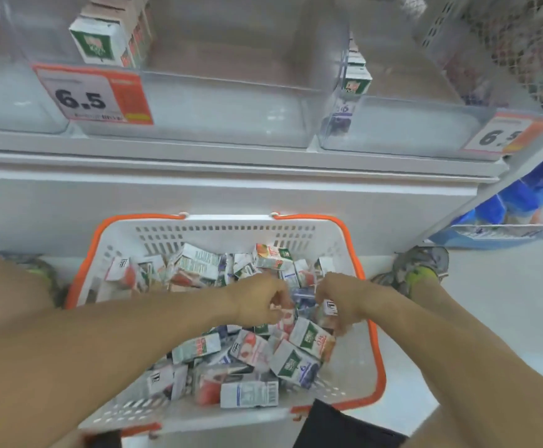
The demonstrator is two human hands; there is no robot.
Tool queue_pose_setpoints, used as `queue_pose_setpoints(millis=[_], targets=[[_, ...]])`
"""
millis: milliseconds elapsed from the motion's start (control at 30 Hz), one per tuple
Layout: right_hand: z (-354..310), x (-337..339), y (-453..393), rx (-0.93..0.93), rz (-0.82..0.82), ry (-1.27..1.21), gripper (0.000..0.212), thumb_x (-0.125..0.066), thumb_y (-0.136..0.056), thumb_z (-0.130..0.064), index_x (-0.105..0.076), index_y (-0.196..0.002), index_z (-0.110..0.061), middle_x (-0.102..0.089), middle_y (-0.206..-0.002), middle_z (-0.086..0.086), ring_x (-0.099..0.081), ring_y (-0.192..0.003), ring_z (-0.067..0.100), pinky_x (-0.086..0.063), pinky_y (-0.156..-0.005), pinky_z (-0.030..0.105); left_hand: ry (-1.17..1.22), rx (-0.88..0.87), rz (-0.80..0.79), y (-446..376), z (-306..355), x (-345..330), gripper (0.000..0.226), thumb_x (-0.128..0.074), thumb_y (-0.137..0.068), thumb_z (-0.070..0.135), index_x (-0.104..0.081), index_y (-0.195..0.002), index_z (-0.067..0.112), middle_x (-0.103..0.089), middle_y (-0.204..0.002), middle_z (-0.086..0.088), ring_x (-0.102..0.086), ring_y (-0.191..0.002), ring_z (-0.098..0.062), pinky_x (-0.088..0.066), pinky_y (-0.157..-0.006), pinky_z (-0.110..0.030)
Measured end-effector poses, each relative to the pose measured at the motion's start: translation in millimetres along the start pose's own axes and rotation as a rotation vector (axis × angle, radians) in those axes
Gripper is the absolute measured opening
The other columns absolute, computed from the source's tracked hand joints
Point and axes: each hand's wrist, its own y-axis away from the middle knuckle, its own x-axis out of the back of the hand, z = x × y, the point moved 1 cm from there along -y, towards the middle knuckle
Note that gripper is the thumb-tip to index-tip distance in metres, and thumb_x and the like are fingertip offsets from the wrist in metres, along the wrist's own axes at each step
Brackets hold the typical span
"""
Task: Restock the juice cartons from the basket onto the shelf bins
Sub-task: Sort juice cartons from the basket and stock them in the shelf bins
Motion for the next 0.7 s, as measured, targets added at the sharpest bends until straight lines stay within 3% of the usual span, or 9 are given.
queue_pose_setpoints(millis=[133,267,400,500,600,700], targets=[[3,-5,-3,0.031,0.104,-0.03,0.053,-0.078,-0.08,-0.022,-0.059,-0.129,-0.015,-0.057,-0.126,0.005,-0.054,-0.115,0.024,-0.045,-0.094,0.031,0.067,0.046,-0.085,-11,1,-21,0.034,-0.063,-0.094,0.031,-0.057,-0.121,0.012,-0.058,-0.12,-0.003,-0.053,-0.085,-0.008,-0.04,-0.066,-0.014],[9,13,6,0.024,0.209,-0.143,0.045,-0.078,-0.074,-0.024,-0.065,-0.116,-0.016,-0.064,-0.109,0.002,-0.06,-0.101,0.023,-0.051,-0.083,0.033,0.147,0.14,-0.105,-26,8,-30,0.052,-0.066,-0.089,0.046,-0.051,-0.127,0.014,-0.059,-0.117,-0.004,-0.06,-0.102,-0.021,-0.052,-0.091,-0.037],[22,40,31,-0.02,0.319,-0.319,0.038,-0.082,-0.071,-0.032,-0.069,-0.105,-0.022,-0.066,-0.093,-0.007,-0.062,-0.082,0.013,-0.051,-0.068,0.024,0.092,0.194,-0.145,-41,14,-40,0.068,-0.068,-0.083,0.057,-0.048,-0.132,0.015,-0.06,-0.119,-0.005,-0.059,-0.107,-0.023,-0.049,-0.089,-0.032],[30,56,44,-0.055,0.373,-0.431,0.038,-0.084,-0.07,-0.035,-0.066,-0.102,-0.025,-0.063,-0.094,-0.012,-0.06,-0.077,0.003,-0.042,-0.058,0.016,0.033,0.226,-0.125,-48,11,-51,0.065,-0.07,-0.082,0.055,-0.054,-0.125,0.01,-0.062,-0.12,-0.007,-0.057,-0.107,-0.025,-0.049,-0.093,-0.035],[34,65,50,-0.117,0.418,-0.478,0.04,-0.085,-0.068,-0.038,-0.066,-0.101,-0.024,-0.066,-0.096,-0.006,-0.063,-0.079,0.007,-0.05,-0.06,0.023,0.101,0.298,-0.099,-54,12,-54,0.06,-0.077,-0.079,0.048,-0.06,-0.122,0.009,-0.065,-0.118,-0.007,-0.061,-0.106,-0.023,-0.051,-0.094,-0.035],[40,73,58,-0.181,0.449,-0.512,0.036,-0.086,-0.067,-0.037,-0.067,-0.095,-0.024,-0.069,-0.091,-0.002,-0.066,-0.08,0.015,-0.051,-0.059,0.024,0.234,0.377,-0.099,-54,16,-36,0.051,-0.081,-0.076,0.036,-0.066,-0.113,0.005,-0.067,-0.101,-0.009,-0.064,-0.092,-0.018,-0.055,-0.078,-0.028]])
